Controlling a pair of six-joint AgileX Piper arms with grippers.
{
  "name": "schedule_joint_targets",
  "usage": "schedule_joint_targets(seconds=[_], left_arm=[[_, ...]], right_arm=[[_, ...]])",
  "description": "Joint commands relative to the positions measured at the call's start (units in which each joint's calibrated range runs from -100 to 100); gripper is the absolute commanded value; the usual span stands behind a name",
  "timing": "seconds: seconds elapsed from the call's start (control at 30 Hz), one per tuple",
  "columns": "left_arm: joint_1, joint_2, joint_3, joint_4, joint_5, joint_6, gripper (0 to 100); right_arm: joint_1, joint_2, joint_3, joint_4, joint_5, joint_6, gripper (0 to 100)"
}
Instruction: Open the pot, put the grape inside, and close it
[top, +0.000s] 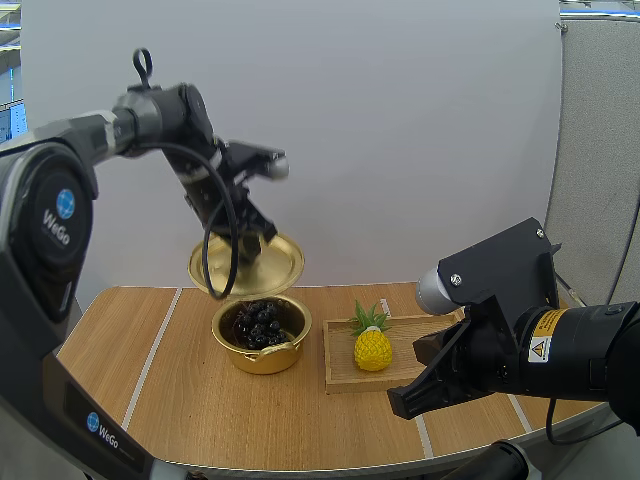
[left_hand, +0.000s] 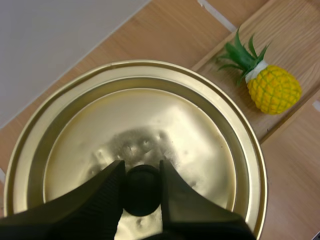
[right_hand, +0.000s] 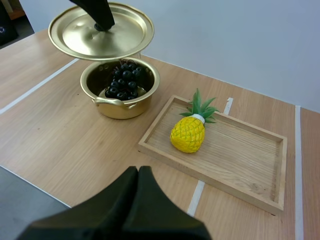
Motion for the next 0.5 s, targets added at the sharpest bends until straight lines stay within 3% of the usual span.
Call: schedule_joint_targets(seconds=[0.0, 0.2, 0.47], left_arm=[[-0.12, 2.4, 7.7, -1.4, -9.8, 4.5, 0], [-0.12, 3.9, 12.4, -6.5, -17.6, 9.2, 0], [-0.12, 8.7, 12.4, -7.0, -20.0, 9.7, 0]], right_arm=[[-0.2, -0.3, 0.2, -2.0, -1.1, 0.1, 0], [-0.2, -0.3, 0.2, -2.0, -1.1, 0.1, 0], [-0.2, -0.3, 0.2, -2.0, -1.1, 0.1, 0]])
